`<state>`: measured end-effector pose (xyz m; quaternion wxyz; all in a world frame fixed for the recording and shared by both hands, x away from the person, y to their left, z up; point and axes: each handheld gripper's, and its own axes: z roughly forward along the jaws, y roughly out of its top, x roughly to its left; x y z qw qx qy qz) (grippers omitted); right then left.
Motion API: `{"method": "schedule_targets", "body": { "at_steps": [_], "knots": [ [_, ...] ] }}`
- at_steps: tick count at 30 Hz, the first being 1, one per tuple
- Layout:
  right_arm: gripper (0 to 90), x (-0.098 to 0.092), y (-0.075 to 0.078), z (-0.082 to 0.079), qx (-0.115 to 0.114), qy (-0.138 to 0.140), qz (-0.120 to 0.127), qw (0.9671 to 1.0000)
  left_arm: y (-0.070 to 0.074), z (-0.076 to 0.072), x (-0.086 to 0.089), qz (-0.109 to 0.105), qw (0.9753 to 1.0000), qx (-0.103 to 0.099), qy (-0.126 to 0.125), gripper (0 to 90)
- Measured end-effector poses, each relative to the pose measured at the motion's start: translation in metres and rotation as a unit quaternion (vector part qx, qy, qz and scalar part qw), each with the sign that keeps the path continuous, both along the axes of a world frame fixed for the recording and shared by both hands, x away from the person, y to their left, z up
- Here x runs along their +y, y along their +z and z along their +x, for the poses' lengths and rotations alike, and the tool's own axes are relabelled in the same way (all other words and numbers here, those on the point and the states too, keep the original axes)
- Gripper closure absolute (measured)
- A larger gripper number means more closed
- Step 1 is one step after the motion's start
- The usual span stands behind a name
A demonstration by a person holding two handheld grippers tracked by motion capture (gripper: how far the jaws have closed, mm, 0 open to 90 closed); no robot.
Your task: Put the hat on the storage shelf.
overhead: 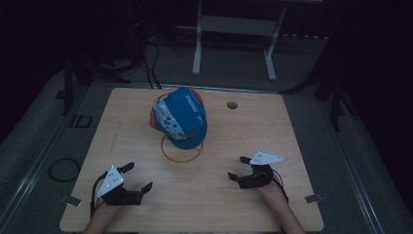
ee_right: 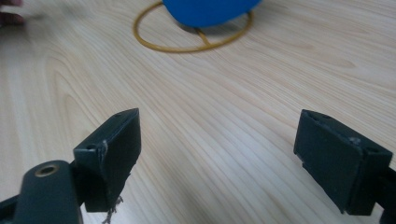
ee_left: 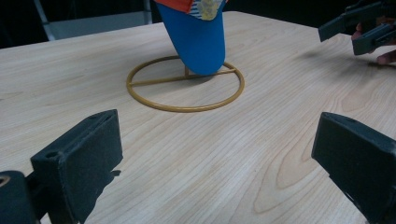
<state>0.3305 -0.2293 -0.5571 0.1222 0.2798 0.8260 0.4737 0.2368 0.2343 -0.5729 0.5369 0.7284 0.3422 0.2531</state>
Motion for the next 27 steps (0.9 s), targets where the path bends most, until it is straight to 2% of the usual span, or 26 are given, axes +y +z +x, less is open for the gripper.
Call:
{"method": "schedule_targets", "body": {
  "at_steps": [2,6,18,27],
  "knots": [
    [14.9,-0.007,0.000,0.000,-0.009,-0.012,-0.006,0.9999,0.000,0.000,-0.001,0.004,1.0000,0.000,-0.003,2.3],
    [14.9,-0.021,-0.002,0.003,-0.006,-0.030,0.001,0.9995,0.000,0.000,-0.002,0.008,1.0000,0.000,-0.004,2.3],
    [14.9,-0.056,-0.004,0.014,-0.009,-0.083,0.001,0.9965,0.001,-0.002,0.001,0.002,1.0000,-0.002,0.002,2.3],
    [14.9,-0.058,-0.005,0.016,-0.007,-0.090,0.000,0.9959,0.001,-0.003,0.002,0.002,1.0000,-0.002,0.002,2.3]
  ]
}}
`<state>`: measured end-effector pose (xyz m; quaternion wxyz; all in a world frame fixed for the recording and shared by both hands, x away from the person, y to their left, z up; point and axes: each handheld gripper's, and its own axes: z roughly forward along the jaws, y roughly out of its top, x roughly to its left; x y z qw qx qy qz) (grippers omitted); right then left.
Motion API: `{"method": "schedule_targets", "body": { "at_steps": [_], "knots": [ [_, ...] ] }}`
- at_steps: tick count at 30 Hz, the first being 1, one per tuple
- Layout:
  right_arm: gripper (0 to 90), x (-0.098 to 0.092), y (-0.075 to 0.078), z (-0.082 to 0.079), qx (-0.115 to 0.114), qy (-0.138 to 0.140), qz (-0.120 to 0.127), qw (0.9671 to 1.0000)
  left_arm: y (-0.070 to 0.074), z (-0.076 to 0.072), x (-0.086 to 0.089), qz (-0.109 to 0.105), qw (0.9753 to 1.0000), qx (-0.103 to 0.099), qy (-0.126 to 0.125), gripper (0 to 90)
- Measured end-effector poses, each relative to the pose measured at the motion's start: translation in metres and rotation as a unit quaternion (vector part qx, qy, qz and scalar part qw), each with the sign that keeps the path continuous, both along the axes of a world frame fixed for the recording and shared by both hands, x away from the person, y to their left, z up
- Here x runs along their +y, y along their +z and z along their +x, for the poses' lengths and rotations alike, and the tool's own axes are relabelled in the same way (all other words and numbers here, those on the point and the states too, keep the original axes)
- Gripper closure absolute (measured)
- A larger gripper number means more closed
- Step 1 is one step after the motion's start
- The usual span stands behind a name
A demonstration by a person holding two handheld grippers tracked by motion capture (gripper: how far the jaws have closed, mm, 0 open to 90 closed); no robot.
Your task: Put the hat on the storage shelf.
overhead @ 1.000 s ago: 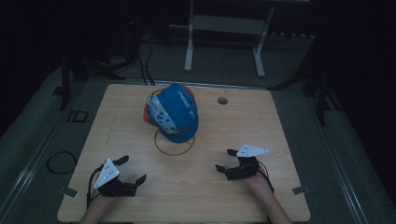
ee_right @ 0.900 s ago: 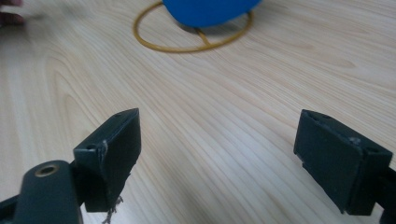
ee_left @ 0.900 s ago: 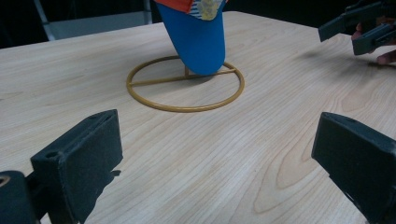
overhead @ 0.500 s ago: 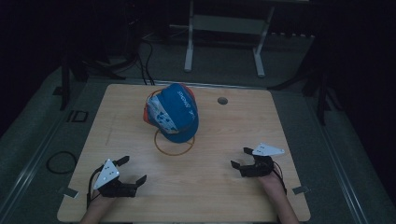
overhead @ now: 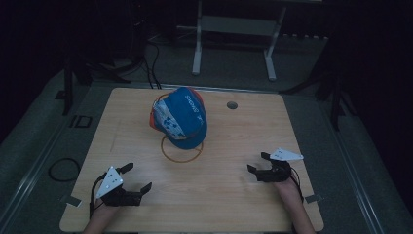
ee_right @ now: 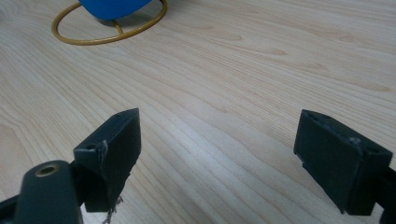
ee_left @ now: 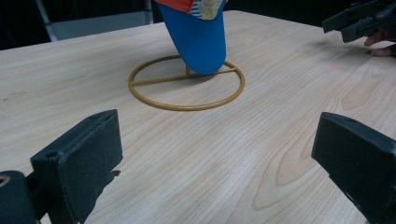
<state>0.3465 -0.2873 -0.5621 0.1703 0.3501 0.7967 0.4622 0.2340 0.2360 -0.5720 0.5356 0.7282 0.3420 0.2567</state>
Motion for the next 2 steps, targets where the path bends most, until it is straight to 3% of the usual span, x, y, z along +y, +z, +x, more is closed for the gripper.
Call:
{"method": "schedule_targets", "body": {
  "at_steps": [2],
  "knots": [
    [14.9,0.0003,0.0000,-0.0002,-0.001,-0.001,-0.001,1.0000,0.0000,-0.0002,0.0000,-0.001,1.0000,-0.001,0.000,2.3]
  ]
}}
